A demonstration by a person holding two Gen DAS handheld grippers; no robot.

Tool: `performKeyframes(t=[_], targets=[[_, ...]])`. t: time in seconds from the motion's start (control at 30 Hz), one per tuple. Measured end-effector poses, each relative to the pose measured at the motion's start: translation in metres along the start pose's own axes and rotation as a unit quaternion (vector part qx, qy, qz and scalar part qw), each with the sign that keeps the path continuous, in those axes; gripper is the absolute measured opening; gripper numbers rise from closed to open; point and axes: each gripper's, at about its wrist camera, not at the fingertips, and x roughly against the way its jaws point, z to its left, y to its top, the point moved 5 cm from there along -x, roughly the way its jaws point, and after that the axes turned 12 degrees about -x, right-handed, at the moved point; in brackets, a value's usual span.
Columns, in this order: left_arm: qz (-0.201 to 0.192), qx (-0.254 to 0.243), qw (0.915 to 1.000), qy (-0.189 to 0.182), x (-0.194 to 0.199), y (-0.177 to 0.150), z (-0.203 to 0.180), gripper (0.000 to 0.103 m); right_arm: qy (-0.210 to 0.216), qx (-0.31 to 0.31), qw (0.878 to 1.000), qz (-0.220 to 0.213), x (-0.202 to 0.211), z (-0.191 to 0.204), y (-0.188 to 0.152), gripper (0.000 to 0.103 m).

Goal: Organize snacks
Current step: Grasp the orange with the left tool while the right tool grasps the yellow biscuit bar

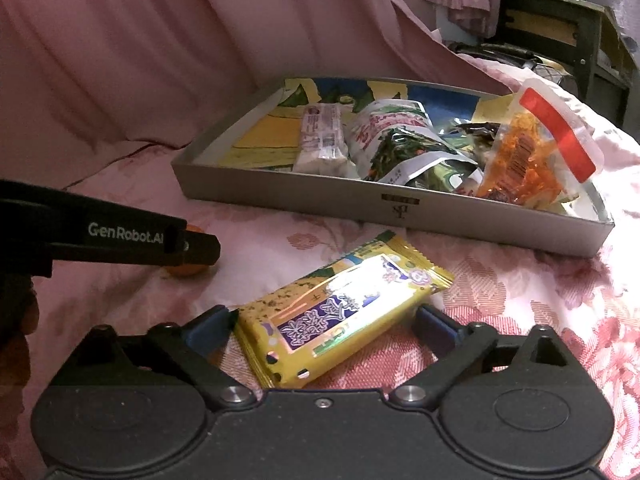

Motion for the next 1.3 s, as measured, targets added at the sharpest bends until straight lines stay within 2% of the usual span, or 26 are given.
performKeyframes(t=[0.17, 0.3, 0.4, 0.47, 0.6, 0.9, 1.1, 1.17, 1.3], targets=[[0.008, 0.019, 0.9998, -0.003, 0.001, 0.000, 0.002, 0.036, 0.005, -0.012, 1.000, 0.009, 0.006, -0.006, -0.002, 0.087], [0.021, 0.039, 0.9990, -0.005, 0.004, -0.002, 0.005, 0.036, -0.008, -0.020, 0.999, 0.028, 0.017, -0.016, -0.008, 0.086], [0.028, 0.040, 0.9988, -0.001, 0.005, -0.003, 0.004, 0.036, -0.013, -0.043, 0.998, 0.034, 0.026, -0.024, -0.010, 0.089], [0.030, 0.037, 0.9989, 0.003, 0.006, -0.003, 0.003, 0.036, -0.005, -0.061, 0.998, 0.032, 0.024, -0.027, -0.007, 0.096], [0.030, 0.038, 0.9988, 0.004, 0.007, -0.003, 0.003, 0.036, 0.003, -0.091, 0.996, 0.017, 0.013, -0.027, 0.006, 0.097], [0.032, 0.048, 0.9983, 0.008, 0.005, -0.002, 0.007, 0.036, -0.025, -0.058, 0.998, 0.005, -0.011, -0.021, 0.017, 0.096], [0.033, 0.043, 0.9984, 0.012, 0.005, -0.002, 0.005, 0.036, -0.020, -0.038, 0.999, 0.010, -0.005, -0.018, 0.010, 0.082], [0.035, 0.042, 0.9984, 0.014, 0.006, -0.003, 0.004, 0.036, -0.015, -0.032, 0.999, 0.013, 0.000, -0.019, 0.007, 0.073], [0.041, 0.037, 0.9982, 0.022, 0.010, -0.007, -0.001, 0.035, -0.002, -0.011, 0.999, 0.031, 0.010, -0.021, 0.002, 0.064]])
